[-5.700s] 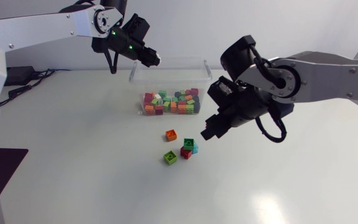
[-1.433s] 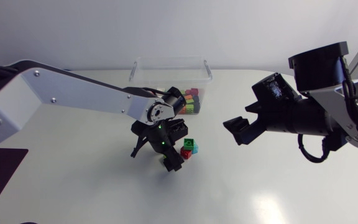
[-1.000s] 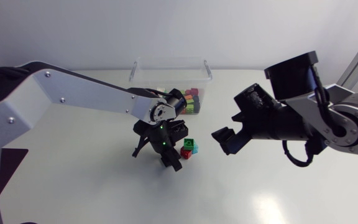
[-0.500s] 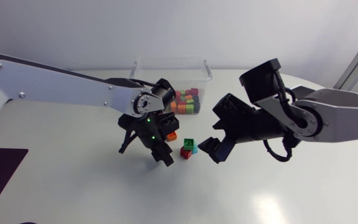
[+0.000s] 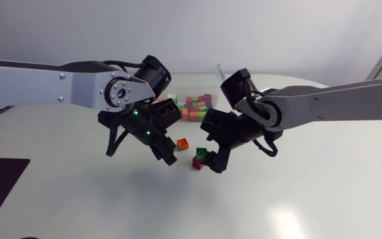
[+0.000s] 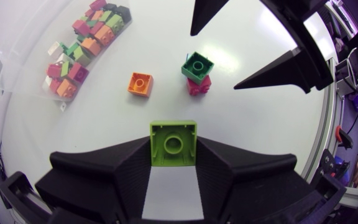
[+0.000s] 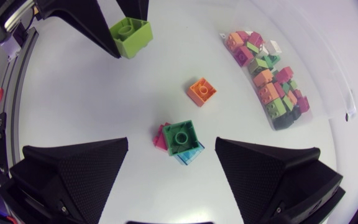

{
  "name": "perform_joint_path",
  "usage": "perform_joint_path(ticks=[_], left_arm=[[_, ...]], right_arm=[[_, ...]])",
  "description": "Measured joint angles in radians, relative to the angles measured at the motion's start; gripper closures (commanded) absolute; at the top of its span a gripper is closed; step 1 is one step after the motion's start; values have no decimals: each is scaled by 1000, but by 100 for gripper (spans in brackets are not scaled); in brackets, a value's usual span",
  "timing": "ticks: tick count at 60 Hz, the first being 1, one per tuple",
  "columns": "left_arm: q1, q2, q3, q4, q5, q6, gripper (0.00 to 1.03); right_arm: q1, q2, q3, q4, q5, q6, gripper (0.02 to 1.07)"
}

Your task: Place the duplo bricks in the container

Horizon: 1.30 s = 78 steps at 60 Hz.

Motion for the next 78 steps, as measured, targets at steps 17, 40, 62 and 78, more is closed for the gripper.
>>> perform_joint_path(ticks=[17,40,62,78], left_arm=[[27,-67,-5,40,0,0,69],[60,-148,-5,148,0,0,69],[81,-153,-5,177,0,0,69],[94,-153,-3,198,0,0,69]], right_arm=[[-37,127,93,-56,-43,-98,7],[-58,209,182,-130,-71,-172,22],[-58,260,219,-176,-85,-198,82],[-74,274,251,-237,-114,-201,91]])
